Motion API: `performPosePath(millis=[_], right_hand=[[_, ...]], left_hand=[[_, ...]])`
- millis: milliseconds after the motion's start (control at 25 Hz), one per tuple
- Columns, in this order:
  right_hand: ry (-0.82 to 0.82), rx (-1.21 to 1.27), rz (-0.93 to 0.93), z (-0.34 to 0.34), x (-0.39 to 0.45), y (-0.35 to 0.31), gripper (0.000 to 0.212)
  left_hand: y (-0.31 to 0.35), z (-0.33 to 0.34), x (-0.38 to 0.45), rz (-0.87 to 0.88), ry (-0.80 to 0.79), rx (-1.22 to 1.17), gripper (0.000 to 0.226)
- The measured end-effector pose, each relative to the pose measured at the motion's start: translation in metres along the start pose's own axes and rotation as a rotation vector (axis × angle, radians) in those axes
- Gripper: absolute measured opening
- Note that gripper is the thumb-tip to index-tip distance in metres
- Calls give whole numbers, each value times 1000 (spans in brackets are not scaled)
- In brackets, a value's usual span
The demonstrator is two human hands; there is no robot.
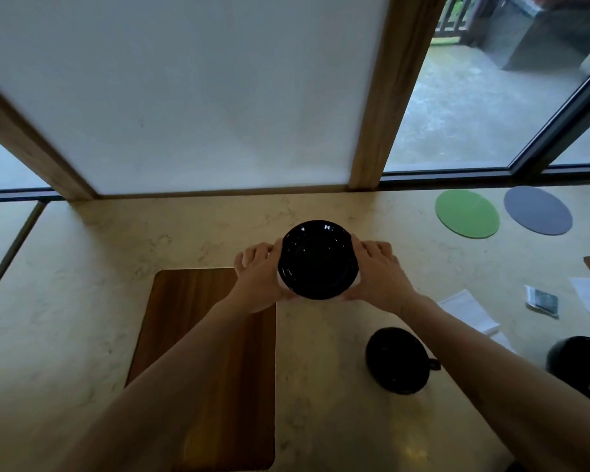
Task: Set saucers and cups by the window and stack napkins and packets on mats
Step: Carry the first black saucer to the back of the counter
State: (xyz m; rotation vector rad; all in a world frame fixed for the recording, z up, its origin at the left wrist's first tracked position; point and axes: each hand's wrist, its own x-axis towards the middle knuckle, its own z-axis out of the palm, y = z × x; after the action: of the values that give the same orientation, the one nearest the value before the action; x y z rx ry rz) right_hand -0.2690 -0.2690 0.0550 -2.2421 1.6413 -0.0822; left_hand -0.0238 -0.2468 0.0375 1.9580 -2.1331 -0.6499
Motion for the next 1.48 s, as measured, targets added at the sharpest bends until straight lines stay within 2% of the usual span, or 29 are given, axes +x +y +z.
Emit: performPosePath(millis=[200,560,680,920,1480], right_hand=[[-3,8,-5,0,54,27,119],[-20,56,29,22,147,70,117],[-35,60,47,29,162,81,119],[-37,54,32,32,176,93,121],[-69,37,48,36,183,95,121]], left_hand=[[-2,4,61,-1,-5,19,116],[-18,28,168,-104,-104,57,135],[-24,37,189,-94,-132,50,135],[-24,37,200,-46,-78,27,118],[-30,35,206,-20,-100,32,116]])
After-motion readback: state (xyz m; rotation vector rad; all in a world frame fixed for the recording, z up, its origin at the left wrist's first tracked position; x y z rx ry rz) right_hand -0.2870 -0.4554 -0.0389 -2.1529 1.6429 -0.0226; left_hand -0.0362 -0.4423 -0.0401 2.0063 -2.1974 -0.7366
